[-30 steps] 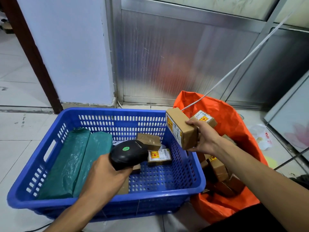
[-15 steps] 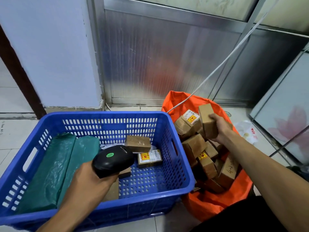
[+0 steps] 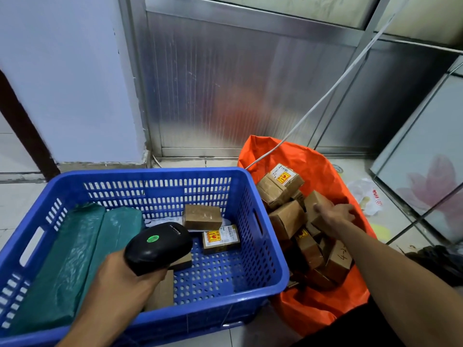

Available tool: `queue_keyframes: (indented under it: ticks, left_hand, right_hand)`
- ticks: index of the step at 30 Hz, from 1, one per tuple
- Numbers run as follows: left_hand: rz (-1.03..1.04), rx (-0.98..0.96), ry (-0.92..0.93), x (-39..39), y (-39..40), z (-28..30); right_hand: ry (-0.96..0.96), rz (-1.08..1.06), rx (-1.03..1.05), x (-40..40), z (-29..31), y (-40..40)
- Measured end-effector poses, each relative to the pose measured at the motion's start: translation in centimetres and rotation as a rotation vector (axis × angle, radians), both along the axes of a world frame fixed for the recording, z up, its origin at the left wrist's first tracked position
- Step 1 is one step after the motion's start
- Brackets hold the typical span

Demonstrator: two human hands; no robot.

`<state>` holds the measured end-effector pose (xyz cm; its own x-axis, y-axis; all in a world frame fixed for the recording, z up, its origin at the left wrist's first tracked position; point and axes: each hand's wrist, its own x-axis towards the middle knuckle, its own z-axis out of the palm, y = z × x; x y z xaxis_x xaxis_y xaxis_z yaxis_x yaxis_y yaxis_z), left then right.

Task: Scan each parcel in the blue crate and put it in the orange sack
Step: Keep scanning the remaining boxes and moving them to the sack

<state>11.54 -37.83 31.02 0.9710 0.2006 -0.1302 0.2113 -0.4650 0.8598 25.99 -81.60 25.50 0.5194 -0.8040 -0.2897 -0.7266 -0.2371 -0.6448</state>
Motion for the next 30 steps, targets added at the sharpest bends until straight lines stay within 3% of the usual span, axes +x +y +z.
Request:
queue_keyframes:
  ticks: [8, 14, 20, 30]
  left_hand:
    - [0.012, 0.002, 0.002, 0.2, 0.1, -0.1]
    - [0.003, -0.011, -0.034, 0.0, 0.2, 0.1]
    - [0.004, -0.024, -0.057, -0.1, -0.1, 0.6]
    - [-0.013, -0.008, 0.051, 0.9, 0.9, 0.6]
  right_hand:
    - [0.242, 0.253, 0.057, 1.6, -5.3, -2.5]
    - [0.323, 0.242, -0.245, -0.2, -1.0, 2.0]
    - [0.159, 0.496, -0.623, -0.3, 0.4, 6.9]
    - [-0.041, 1.043, -0.595, -2.8, -1.7, 17.6]
